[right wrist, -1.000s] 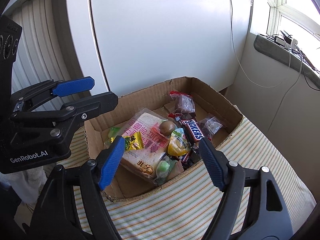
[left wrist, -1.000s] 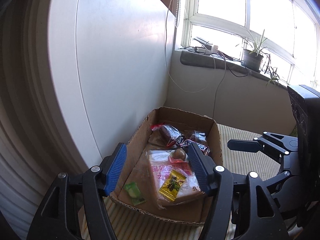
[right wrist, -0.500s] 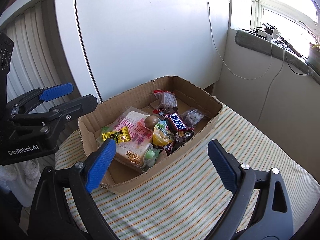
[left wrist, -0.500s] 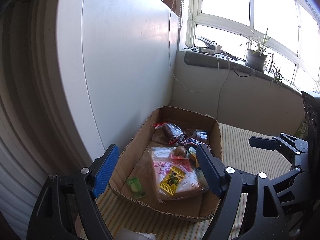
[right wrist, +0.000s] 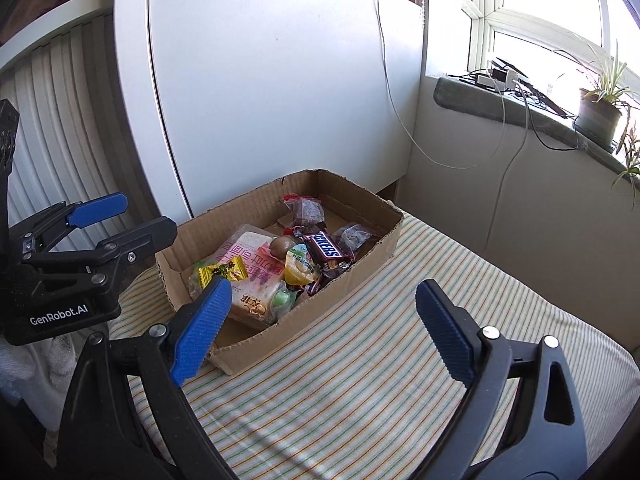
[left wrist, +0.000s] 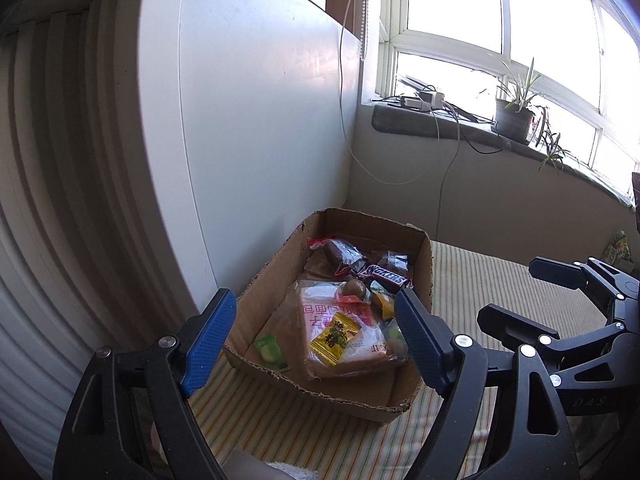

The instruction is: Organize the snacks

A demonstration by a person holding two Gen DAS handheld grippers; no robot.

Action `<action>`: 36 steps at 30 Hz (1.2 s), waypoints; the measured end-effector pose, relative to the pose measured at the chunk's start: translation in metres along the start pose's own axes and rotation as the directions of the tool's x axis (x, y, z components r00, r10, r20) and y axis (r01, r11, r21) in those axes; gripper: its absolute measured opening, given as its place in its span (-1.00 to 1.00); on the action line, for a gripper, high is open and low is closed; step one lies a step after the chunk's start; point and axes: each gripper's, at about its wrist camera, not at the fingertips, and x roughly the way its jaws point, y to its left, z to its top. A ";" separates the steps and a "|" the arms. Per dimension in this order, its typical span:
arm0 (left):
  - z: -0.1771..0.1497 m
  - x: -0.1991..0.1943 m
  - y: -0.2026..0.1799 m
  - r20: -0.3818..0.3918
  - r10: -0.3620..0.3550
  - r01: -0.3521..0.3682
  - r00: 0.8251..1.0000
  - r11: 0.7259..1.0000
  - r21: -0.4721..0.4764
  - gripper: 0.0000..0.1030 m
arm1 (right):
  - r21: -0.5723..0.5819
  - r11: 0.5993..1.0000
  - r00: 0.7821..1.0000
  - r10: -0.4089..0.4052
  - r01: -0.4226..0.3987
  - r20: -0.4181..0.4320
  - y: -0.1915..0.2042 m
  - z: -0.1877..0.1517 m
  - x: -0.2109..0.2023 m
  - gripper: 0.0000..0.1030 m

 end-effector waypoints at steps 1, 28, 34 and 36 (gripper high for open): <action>-0.001 -0.002 0.000 0.002 0.002 -0.002 1.000 1.000 0.000 0.58 | 0.003 1.000 1.000 -0.006 0.006 0.002 -0.001 -0.001 -0.003 0.85; -0.009 -0.018 -0.008 0.014 0.005 -0.005 1.000 1.000 0.004 0.58 | 0.061 0.997 0.999 -0.050 0.049 0.020 -0.020 -0.017 -0.029 0.85; -0.009 -0.021 -0.010 0.020 0.002 -0.003 1.000 1.000 0.010 0.58 | 0.066 0.997 0.998 -0.051 0.050 0.020 -0.020 -0.018 -0.032 0.85; -0.009 -0.022 -0.010 0.021 0.004 -0.004 1.000 1.000 0.011 0.58 | 0.064 0.997 0.998 -0.054 0.053 0.021 -0.020 -0.018 -0.032 0.85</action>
